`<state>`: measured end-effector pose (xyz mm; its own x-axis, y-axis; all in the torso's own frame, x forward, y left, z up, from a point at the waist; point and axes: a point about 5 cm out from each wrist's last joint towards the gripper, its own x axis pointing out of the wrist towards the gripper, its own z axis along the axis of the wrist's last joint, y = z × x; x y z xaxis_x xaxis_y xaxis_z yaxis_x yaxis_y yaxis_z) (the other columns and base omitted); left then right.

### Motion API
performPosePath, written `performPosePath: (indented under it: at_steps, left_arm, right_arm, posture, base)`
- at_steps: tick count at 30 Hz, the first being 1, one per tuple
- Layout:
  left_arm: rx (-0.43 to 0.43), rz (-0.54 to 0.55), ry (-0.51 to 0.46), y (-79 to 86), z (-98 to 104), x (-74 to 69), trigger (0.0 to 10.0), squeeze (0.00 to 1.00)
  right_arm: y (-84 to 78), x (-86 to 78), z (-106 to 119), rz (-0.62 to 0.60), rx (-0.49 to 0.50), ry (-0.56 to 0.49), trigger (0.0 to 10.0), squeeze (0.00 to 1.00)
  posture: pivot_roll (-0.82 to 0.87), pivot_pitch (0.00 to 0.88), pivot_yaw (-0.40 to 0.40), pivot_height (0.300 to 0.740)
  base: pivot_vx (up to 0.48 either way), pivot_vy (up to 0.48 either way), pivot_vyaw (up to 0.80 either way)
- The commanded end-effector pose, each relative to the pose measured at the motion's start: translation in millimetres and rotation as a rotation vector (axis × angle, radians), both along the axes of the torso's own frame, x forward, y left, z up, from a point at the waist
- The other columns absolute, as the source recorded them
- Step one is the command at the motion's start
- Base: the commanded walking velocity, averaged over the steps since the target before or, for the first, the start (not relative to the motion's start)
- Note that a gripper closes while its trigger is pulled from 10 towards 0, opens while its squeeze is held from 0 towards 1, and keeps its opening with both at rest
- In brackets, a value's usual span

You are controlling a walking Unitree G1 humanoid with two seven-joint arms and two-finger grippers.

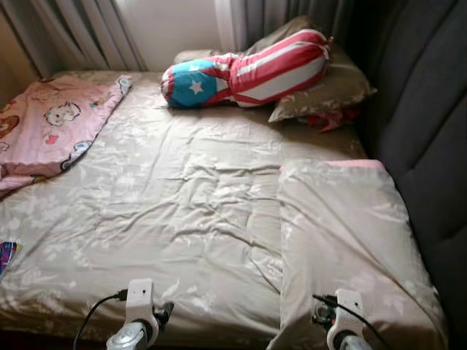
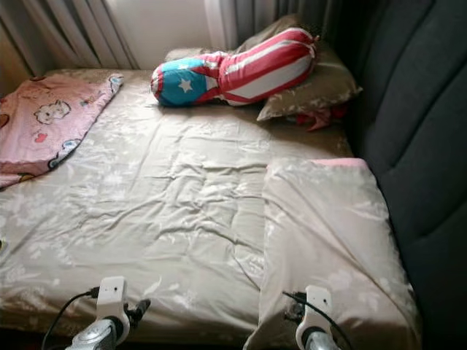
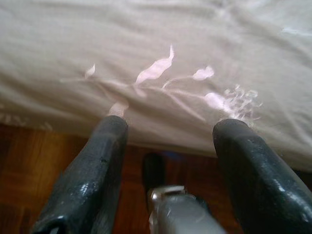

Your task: Clean up the room

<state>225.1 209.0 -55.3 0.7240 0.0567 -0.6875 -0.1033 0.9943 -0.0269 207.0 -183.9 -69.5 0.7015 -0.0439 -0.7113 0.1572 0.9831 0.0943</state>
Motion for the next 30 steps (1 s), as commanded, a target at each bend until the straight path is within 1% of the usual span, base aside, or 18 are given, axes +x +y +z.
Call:
performPosePath:
  at_steps: [1, 2, 3, 4, 6, 7, 10, 18, 30]
  left_arm:
    - [0.021, 0.007, 0.064, 5.7, -8.0, -13.6, 10.0, 0.00]
    - [0.021, 0.007, 0.064, 5.7, -8.0, -13.6, 10.0, 0.00]
    - [0.018, 0.027, 0.077, 6.5, -10.4, -17.7, 10.0, 0.00]
    - [0.016, 0.034, 0.083, 6.4, -11.6, -19.8, 10.0, 0.00]
    - [0.016, 0.034, 0.083, 6.2, -11.8, -20.1, 10.0, 0.00]
    - [0.018, 0.028, 0.082, 6.5, -10.1, -16.8, 10.0, 0.00]
    - [0.023, 0.022, 0.084, 7.1, -8.6, -14.0, 10.0, 0.00]
    - [0.034, 0.003, 0.088, 6.3, -8.5, -13.6, 10.0, 0.00]
    - [0.034, 0.000, 0.088, 6.3, -8.6, -13.7, 10.0, 0.00]
  right_arm:
    - [0.8, -15.0, -9.1, -0.007, -0.024, 0.070, 10.0, 0.00]
    - [0.8, -15.0, -9.1, -0.007, -0.024, 0.070, 10.0, 0.00]
    - [1.7, -19.7, -11.5, -0.009, -0.022, 0.081, 10.0, 0.94]
    - [2.8, -22.7, -12.9, -0.003, -0.017, 0.086, 10.0, 1.00]
    - [3.3, -23.5, -13.4, 0.002, -0.016, 0.088, 10.0, 1.00]
    - [3.4, -25.3, -14.3, 0.011, -0.022, 0.096, 10.0, 1.00]
    - [2.6, -26.3, -14.8, 0.011, -0.026, 0.101, 10.0, 1.00]
    - [2.3, -31.3, -17.1, 0.039, -0.039, 0.120, 10.0, 1.00]
    - [2.4, -31.5, -17.2, 0.040, -0.039, 0.120, 10.0, 1.00]
  posture:
    - [0.00, 0.079, -0.004, 0.740]
    - [0.00, 0.079, -0.004, 0.740]
    - [0.00, 0.073, -0.007, 0.740]
    - [0.01, 0.069, -0.009, 0.740]
    - [0.01, 0.069, -0.009, 0.740]
    - [0.01, 0.060, -0.011, 0.740]
    - [0.01, 0.054, -0.012, 0.740]
    - [0.00, 0.035, -0.012, 0.740]
    - [0.00, 0.035, -0.012, 0.740]
  base:
    - [0.000, 0.000, 0.00]
    - [0.000, 0.000, 0.00]
    - [0.000, 0.000, 0.00]
    - [0.000, 0.000, 0.00]
    - [0.000, 0.000, 0.00]
    - [0.000, 0.000, 0.00]
    - [0.000, 0.000, 0.00]
    - [0.000, 0.000, 0.00]
    - [0.000, 0.000, 0.00]
